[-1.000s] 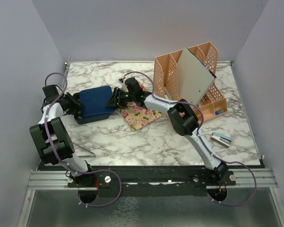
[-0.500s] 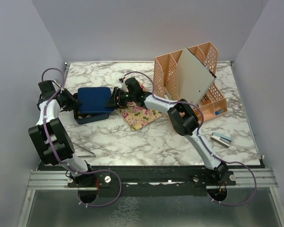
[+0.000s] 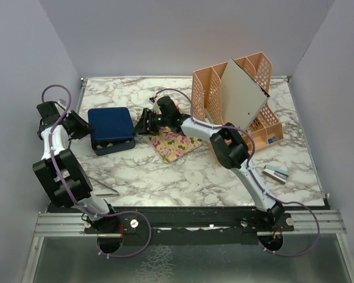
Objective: Pack the chocolate
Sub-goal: Adjust the packing box at the center of the board.
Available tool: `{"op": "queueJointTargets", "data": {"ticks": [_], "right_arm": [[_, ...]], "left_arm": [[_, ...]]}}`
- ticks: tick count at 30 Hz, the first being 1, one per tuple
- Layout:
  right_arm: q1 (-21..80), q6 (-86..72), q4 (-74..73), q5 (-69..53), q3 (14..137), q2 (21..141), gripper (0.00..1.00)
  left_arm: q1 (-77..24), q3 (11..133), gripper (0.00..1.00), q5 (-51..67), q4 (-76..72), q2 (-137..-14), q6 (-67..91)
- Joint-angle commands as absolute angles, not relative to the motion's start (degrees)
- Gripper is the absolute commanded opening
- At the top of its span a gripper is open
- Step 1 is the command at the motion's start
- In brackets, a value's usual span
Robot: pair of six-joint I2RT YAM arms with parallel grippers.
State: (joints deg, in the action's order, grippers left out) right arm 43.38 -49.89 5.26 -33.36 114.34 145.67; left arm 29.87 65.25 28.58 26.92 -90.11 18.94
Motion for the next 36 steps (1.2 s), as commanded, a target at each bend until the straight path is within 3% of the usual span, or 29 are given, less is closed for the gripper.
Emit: {"op": "queueJointTargets", "data": {"ticks": [1,8,24,26,27,30,36], "right_arm": [[43.0,-48.3,5.2,-33.9,114.3,143.3,0.49],[43.0,-47.3,6.1,-35.3,115.4,144.2,0.35],[44.6,-47.9,6.0,-37.8,119.0,147.1,0.39],[44.6,-47.8,5.2,-37.3,119.6,147.6,0.44],[44.7,-47.7,4.3,-37.0,120.3,148.0,0.47],[44.6,-47.3,2.9,-36.9,121.2,149.0,0.47],[44.6,-46.8,2.4,-36.4,121.3,149.5,0.47]], "left_arm": [[31.6,65.6,0.00,28.7,28.7,-87.7,15.6],[32.4,65.3,0.00,28.3,29.3,-89.0,14.2],[32.7,64.8,0.00,23.6,29.9,-91.7,11.9],[32.8,65.3,0.00,21.0,31.0,-93.0,11.0],[32.8,65.6,0.02,19.6,31.4,-93.5,10.8],[32.8,65.4,0.23,15.0,31.5,-93.6,11.3],[32.7,67.5,0.46,14.4,31.0,-95.5,12.2]]}}
